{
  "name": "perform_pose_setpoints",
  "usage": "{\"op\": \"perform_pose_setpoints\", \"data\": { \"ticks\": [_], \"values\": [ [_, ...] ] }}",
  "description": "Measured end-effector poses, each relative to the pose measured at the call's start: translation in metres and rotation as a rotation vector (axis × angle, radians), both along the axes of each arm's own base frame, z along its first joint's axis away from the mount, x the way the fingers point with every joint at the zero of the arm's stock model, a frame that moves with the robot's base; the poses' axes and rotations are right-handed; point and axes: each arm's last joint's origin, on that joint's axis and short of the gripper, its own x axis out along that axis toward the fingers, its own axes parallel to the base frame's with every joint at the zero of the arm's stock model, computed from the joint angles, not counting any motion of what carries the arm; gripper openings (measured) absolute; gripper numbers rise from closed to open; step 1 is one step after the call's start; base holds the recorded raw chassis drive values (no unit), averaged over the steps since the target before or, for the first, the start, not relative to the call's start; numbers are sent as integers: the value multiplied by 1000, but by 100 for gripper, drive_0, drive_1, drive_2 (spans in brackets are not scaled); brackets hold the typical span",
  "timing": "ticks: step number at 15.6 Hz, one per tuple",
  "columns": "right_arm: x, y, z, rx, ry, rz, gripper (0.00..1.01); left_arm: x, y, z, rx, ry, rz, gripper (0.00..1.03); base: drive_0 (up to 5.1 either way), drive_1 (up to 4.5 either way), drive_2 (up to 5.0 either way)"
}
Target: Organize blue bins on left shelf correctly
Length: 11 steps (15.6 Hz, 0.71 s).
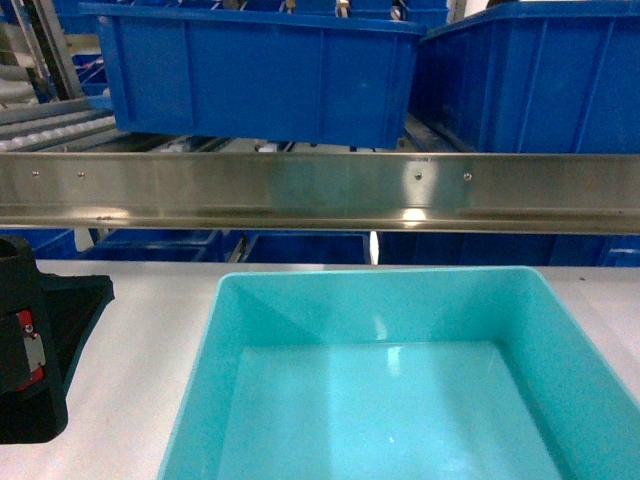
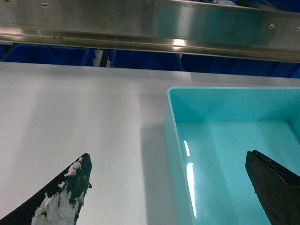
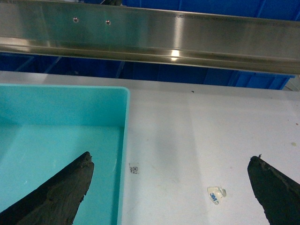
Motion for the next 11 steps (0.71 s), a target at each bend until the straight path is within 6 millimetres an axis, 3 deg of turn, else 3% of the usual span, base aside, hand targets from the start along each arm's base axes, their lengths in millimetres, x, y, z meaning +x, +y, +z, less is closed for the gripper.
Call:
{"op": "perform_pose_setpoints", "data": {
  "ticks": [3, 7, 10, 11],
  "values": [
    [2, 1, -1, 7, 7, 14, 98, 1, -3, 0, -8, -4, -11, 98, 0, 0, 0],
    [21, 21, -12, 27, 137, 105, 98, 25, -20, -12, -29, 68, -30, 98, 0, 0, 0],
    [31, 36, -28, 14, 230, 128, 98, 31, -23, -33, -45, 170, -8, 98, 0, 0, 0],
    [38, 38, -43, -3, 265, 80, 98, 33, -24, -40, -62, 192, 5, 98, 0, 0, 0]
  ]
}}
